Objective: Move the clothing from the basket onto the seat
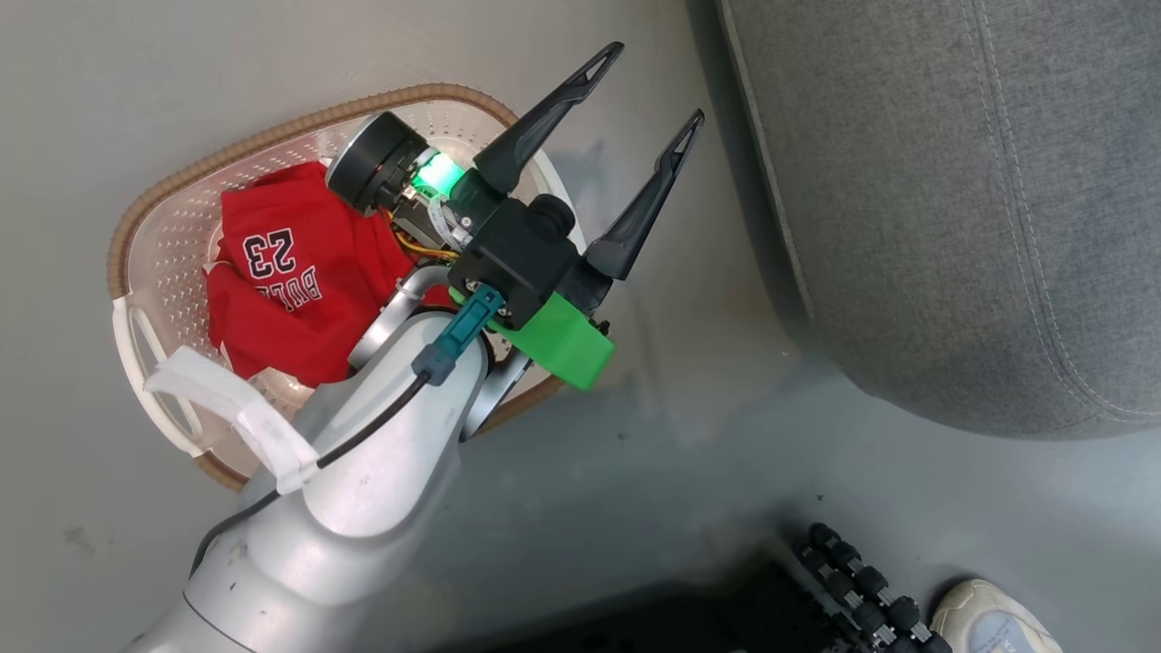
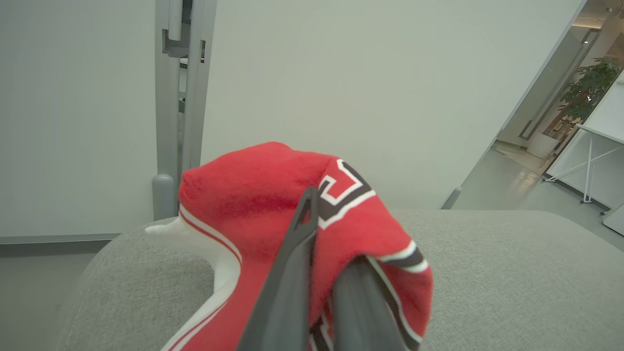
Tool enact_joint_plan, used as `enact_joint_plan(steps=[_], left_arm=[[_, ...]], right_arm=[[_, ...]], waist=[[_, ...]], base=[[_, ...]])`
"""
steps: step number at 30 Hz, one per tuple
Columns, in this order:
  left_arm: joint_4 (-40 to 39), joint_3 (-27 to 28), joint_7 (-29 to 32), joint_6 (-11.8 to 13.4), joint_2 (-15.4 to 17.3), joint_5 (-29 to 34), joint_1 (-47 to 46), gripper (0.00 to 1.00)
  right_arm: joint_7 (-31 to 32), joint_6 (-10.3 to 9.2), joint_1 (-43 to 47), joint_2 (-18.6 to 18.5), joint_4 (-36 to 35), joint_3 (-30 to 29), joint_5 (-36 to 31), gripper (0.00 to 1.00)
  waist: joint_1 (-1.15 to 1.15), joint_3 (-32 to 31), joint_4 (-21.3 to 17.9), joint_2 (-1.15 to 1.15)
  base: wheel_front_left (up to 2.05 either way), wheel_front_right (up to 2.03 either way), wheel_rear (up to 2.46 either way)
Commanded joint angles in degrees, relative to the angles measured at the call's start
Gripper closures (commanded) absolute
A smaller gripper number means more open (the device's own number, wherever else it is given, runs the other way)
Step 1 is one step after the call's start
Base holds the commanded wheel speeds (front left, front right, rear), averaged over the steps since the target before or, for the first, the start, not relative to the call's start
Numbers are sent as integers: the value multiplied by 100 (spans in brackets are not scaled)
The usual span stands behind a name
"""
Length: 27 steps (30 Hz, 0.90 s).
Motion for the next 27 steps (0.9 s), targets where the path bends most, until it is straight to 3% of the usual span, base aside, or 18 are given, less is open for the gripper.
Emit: enact_joint_plan(steps=[1, 8, 9, 10, 11, 27], left_arm=[[6, 27, -3, -10, 7, 1, -45, 0], [6, 126, -3, 1, -4, -18, 69, 0], [0, 154, -3, 9, -7, -24, 92, 0], [-7, 176, -3, 19, -10, -32, 113, 0], [-13, 200, -3, 26, -14, -39, 142, 0], [-191, 928, -3, 210, -104, -282, 1067, 0]], right_arm=[[-2, -6, 211, 36, 51, 15, 35, 100], [-2, -6, 737, 217, 119, 42, 5, 100], [-2, -6, 794, 243, 107, 41, -20, 84], [-2, -6, 846, 268, 96, 37, -43, 55], [-2, -6, 917, 312, 105, 25, -57, 0], [-2, -6, 2605, 554, -464, 105, -144, 0]], waist=[[-1, -9, 21, 0], [-1, -176, 60, 0], [-1, -219, 64, 0], [-1, -260, 67, 0], [-1, -323, 72, 0], [-1, -1792, 201, 0]], base=[[0, 0, 0], [0, 0, 0], [0, 0, 0], [0, 0, 0], [0, 0, 0], [0, 0, 0]])
